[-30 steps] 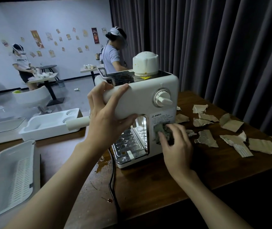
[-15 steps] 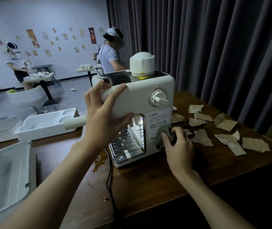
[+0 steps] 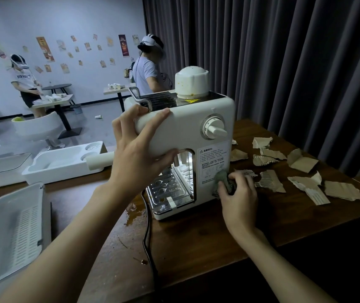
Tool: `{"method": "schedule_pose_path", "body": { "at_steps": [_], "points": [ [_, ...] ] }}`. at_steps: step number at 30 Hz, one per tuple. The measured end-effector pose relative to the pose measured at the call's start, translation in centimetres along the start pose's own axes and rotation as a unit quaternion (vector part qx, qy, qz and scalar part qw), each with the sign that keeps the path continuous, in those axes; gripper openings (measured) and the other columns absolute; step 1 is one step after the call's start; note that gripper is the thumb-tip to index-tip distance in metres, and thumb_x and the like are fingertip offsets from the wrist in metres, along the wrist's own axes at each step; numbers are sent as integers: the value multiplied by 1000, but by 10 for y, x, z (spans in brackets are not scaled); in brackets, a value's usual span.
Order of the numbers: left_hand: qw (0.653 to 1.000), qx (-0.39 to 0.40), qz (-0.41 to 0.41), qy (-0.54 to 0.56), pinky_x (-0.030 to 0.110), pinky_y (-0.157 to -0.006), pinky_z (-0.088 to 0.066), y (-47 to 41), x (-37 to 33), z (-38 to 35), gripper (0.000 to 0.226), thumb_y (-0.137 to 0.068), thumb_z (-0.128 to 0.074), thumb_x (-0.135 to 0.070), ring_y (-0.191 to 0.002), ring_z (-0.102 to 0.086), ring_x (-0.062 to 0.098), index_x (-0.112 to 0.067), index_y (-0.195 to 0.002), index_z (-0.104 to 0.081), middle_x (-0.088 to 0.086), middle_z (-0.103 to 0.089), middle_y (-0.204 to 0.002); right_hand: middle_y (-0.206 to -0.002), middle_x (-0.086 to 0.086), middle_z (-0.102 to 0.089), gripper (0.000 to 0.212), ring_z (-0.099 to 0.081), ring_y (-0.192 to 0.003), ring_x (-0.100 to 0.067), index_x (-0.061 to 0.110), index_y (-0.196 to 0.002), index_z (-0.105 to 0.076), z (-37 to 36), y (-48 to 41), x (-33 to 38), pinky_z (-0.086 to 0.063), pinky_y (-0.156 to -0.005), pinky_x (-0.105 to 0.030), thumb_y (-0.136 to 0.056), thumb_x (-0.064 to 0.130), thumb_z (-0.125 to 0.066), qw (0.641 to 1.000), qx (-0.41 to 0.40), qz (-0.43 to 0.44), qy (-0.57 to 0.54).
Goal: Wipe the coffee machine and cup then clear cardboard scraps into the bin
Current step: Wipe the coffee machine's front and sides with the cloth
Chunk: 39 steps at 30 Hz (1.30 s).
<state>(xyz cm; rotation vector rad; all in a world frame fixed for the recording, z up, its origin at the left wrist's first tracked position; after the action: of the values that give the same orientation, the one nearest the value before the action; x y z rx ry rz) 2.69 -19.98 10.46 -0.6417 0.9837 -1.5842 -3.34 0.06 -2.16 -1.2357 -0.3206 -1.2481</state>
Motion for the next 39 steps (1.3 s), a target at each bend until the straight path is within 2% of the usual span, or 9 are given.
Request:
{"method": "schedule_pose_path", "body": {
  "at_steps": [2, 5, 9, 12, 17, 22, 31, 35, 39],
  "points": [
    [1000, 4, 4, 2, 28, -110, -22, 0, 1, 1, 75, -75, -85, -34, -129, -28, 31, -25, -142, -53, 16, -34, -140, -105, -7, -54, 20, -55, -84, -16, 8, -99, -62, -8, 13, 8, -40, -60, -15, -84, 14, -73, 999, 41, 15, 0],
    [1000, 9, 2, 2, 27, -111, -20, 0, 2, 3, 75, -76, -83, -37, -129, -27, 31, -25, -143, -52, 17, -35, -141, -109, -9, -57, 25, -59, -92, -20, 4, -104, -65, -17, 29, 12, -47, -68, -21, -84, 14, -74, 994, 101, 47, 10],
    [999, 34, -3, -3, 38, -110, -29, -1, 1, 6, 78, -76, -80, -36, -130, -26, 31, -26, -147, -49, 18, -34, -144, -110, -4, -59, 26, -52, -87, -13, 8, -107, -63, -7, 14, -1, -44, -67, -24, -86, 20, -72, 996, 84, -21, 20],
    [999, 45, -13, -8, 34, -110, -24, 0, 3, 8, 81, -77, -81, -33, -130, -26, 31, -25, -149, -46, 11, -29, -146, -112, -7, -61, 27, -55, -89, -16, 9, -109, -62, -5, 13, -3, -46, -67, -28, -87, 20, -71, 995, 63, -70, 31],
    [998, 58, -17, -9, 42, -109, -27, 2, 5, 9, 82, -77, -80, -32, -132, -23, 30, -26, -150, -44, 3, -25, -147, -106, -2, -60, 23, -59, -88, -18, 12, -105, -62, -12, 24, 1, -52, -67, -30, -86, 22, -71, 988, 147, -14, 50],
    [997, 75, -18, -5, 52, -107, -35, 2, 6, 12, 84, -77, -78, -32, -132, -23, 30, -28, -152, -40, 4, -25, -148, -103, -4, -63, 21, -50, -81, -14, 15, -103, -59, 0, 4, -14, -43, -61, -28, -86, 18, -71, 991, 78, -75, 75],
    [998, 62, -20, 2, 53, -102, -41, 1, 6, 10, 83, -76, -79, -32, -131, -26, 32, -28, -151, -42, 1, -26, -146, -99, -2, -65, 15, -57, -80, -14, 15, -96, -61, -19, 43, 20, -46, -63, -24, -87, 22, -71, 985, 147, -52, 77],
    [998, 66, -19, 3, 55, -101, -43, 2, 6, 9, 84, -77, -81, -31, -132, -26, 34, -28, -151, -41, 5, -26, -147, -105, 3, -64, 19, -62, -92, -18, 21, -104, -61, -28, 65, 40, -53, -74, -33, -89, 29, -68, 980, 179, -40, 79],
    [998, 62, -18, 2, 53, -98, -44, 2, 5, 10, 85, -76, -82, -30, -130, -27, 31, -26, -150, -43, 9, -30, -147, -107, 4, -63, 24, -61, -93, -16, 19, -109, -58, -39, 81, 55, -47, -70, -29, -90, 31, -67, 976, 202, -19, 76]
  ]
}}
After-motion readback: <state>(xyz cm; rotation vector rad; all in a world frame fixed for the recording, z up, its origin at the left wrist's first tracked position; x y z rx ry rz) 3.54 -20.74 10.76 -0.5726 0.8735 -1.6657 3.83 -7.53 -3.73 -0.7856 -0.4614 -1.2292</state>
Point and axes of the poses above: each hand's wrist, its own y-axis away from the middle knuckle, its own z-axis out of the back of the hand, x = y × z, the point moved 1 cm from there along -y, towards the middle knuckle
